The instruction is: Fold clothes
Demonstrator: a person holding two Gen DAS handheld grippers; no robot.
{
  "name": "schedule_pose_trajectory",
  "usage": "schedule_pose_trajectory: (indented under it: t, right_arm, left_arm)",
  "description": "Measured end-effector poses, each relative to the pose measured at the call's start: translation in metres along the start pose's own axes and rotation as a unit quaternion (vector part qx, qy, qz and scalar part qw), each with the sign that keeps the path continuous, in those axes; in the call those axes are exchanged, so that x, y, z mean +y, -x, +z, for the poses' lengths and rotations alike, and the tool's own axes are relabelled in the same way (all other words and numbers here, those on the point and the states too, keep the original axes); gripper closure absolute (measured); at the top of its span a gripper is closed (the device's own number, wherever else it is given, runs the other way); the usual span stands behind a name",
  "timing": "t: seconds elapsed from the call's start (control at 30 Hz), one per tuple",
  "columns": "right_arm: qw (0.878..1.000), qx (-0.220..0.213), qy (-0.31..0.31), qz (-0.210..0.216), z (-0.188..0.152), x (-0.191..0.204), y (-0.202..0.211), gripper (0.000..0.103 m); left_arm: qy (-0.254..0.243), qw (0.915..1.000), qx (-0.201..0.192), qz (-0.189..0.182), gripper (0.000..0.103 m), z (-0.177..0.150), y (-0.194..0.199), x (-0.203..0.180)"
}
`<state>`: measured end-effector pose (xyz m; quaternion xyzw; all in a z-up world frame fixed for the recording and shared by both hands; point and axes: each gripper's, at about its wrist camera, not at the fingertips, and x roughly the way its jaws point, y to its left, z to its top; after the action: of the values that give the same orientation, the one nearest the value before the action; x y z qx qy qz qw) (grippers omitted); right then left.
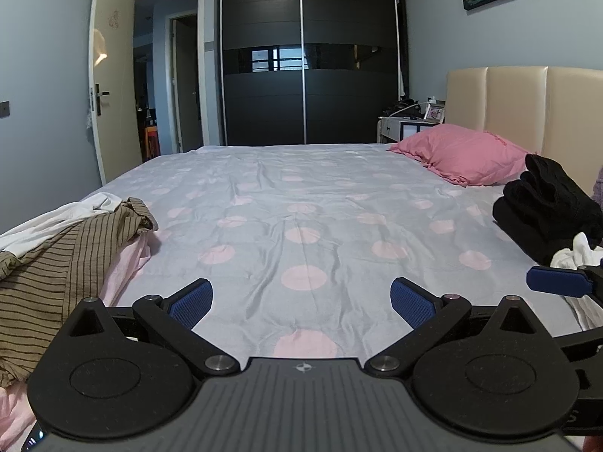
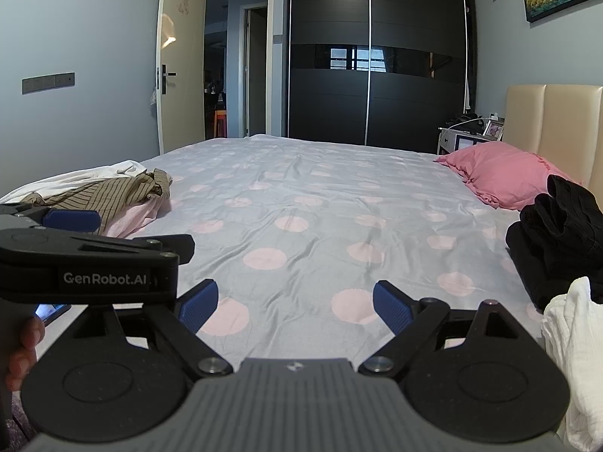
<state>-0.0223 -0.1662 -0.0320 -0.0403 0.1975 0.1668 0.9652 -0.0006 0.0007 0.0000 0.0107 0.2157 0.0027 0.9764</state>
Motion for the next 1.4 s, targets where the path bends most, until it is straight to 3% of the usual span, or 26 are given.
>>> schedule_pose_trajectory:
  t: [0.5,0.9,1.4]
  right_arm:
    - [1.000,0.014,-0.014,-0.001,-0.002,-0.011,-0.006,0.012]
    - [1.000,0.010,-0.011,-0.004,-0.003,-0.005,-0.001,0.012]
    - [1.000,0.009,-0.011,-0.005,-0.003,-0.003,0.000,0.012]
  left_arm:
    - [-0.024,0.9985,-0.049,-0.005,0.001,0.001,0.013,-0.010]
    - [-0.018,0.9987,-0.040,-0.025,0.001,-0.001,0.011,-0.003]
    - [-0.001,0.9995,-0.029,-0.017,0.002,-0.001,0.010,0.003]
